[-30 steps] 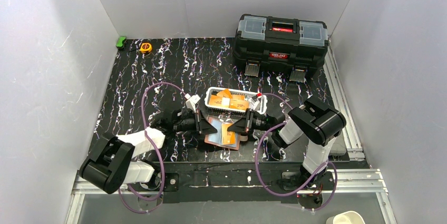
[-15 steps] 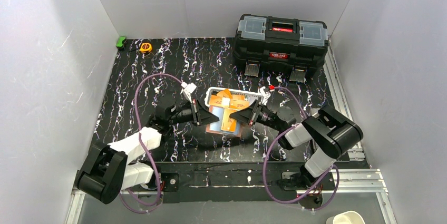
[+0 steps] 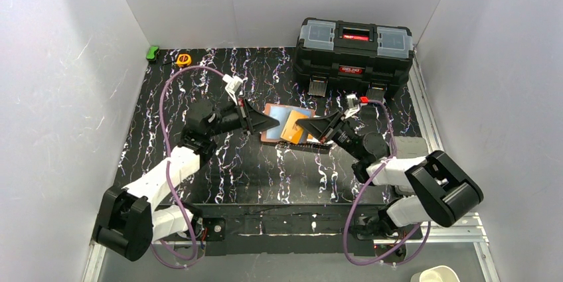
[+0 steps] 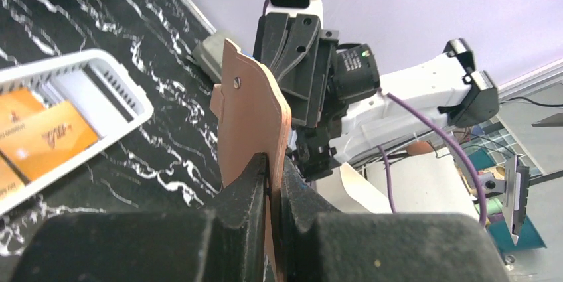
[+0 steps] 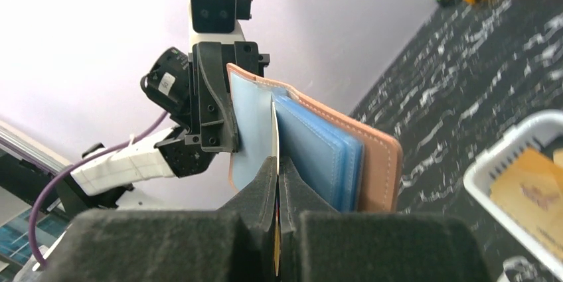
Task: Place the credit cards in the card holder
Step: Insert the credit card into the card holder.
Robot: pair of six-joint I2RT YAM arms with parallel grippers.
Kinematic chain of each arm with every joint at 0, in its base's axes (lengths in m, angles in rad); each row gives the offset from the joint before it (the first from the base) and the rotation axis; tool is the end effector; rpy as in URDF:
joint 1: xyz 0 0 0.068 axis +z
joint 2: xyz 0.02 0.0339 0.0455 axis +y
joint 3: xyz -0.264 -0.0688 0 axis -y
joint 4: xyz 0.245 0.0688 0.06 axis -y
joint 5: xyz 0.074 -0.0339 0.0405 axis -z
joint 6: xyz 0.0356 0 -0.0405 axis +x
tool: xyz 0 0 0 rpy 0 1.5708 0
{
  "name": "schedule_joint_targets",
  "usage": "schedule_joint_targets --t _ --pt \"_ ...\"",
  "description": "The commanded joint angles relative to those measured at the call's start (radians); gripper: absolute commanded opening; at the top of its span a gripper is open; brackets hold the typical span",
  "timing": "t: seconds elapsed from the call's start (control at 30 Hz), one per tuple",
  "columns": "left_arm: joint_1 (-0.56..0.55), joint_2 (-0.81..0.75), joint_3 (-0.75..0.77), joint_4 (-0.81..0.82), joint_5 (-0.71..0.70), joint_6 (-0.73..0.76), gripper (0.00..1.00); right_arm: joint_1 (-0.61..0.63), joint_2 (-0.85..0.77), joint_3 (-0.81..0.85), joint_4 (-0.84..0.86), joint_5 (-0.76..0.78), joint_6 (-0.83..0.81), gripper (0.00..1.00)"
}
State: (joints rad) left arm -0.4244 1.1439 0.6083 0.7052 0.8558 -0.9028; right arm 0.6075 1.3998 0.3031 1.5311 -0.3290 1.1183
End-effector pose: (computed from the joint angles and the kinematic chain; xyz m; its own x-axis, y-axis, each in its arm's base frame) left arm 0.2149 -0.1266 0.2968 -0.6491 -0.2715 -0.7106 0.7081 0.1257 -0.6949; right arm 0.1888 0.1453 0.2284 -0.5512 0.6534 -0.5189 -0.6522 0.0505 0.7564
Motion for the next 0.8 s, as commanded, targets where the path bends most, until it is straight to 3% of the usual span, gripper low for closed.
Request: schedule_joint_targets --t 0.0,0.3,0.53,0.77 --pt "0.006 -0.056 0.128 0.012 0.045 -0.021 0.0 -0.01 -0.038 0.071 0.079 0.092 -0.013 0.01" --pt "0.009 -0.077 0.254 -0.069 0.045 -0.04 0.0 -0.047 -0.182 0.106 0.079 0.133 -0.023 0.01" --pt "0.008 -0.074 0.279 -0.091 0.032 -0.051 0.0 -0.048 -0.139 0.214 0.081 0.111 0.002 0.01" --pt "0.008 -0.072 0.284 -0.09 0.023 -0.057 0.0 -0.039 -0.121 0.213 0.081 0.086 0.025 0.01"
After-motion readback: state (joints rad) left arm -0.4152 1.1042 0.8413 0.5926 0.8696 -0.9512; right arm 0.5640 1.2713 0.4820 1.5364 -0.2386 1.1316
